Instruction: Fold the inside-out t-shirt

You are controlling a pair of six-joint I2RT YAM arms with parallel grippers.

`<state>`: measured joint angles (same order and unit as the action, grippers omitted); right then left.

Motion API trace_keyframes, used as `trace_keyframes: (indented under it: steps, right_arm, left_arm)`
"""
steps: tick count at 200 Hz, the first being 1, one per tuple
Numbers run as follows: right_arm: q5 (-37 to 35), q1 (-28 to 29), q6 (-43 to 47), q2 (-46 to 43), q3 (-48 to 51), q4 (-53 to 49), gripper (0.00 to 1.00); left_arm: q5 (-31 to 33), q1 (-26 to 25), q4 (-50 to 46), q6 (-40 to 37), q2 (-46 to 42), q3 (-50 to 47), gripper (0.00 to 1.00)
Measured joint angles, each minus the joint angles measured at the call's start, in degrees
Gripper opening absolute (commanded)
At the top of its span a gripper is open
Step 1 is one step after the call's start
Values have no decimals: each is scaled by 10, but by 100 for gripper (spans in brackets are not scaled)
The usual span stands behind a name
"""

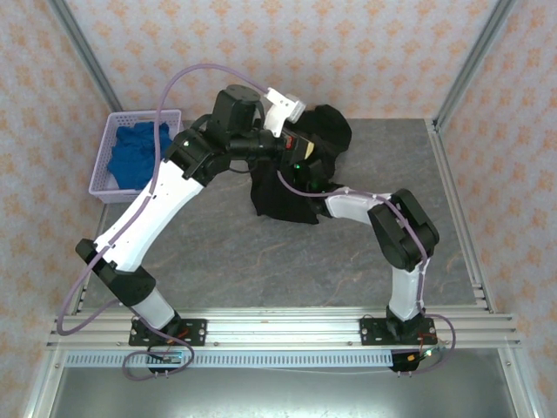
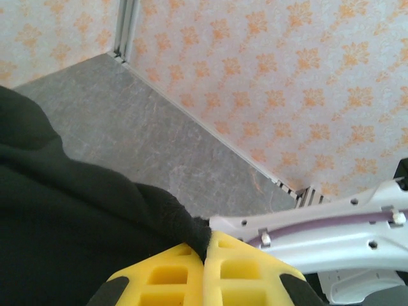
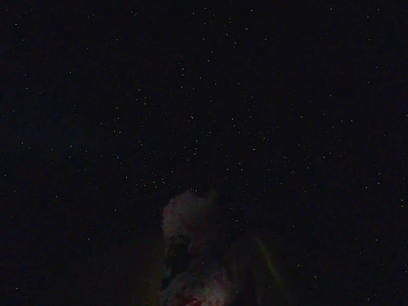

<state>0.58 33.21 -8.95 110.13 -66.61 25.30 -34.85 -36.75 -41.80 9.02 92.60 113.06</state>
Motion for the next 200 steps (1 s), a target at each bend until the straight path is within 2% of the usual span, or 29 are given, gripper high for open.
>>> trace_keyframes:
  steps: [55,96,153,200]
  right_arm:
    - [80,-59,-30,-35,99,50,45]
    - [110,-69,-69,-50,108,81,44]
    - [46,-16,-85,-3,0,30,45]
    - [-7,-2,-45,38,-62,-42,50]
  left_arm:
    - [83,3,-7,-4,-45,-57,0]
    - [74,5,-2,-4,-52,-68,0]
    - [-11,-10,19,0,-47,-50,0]
    - [-21,-18,26,2,-34,3,0]
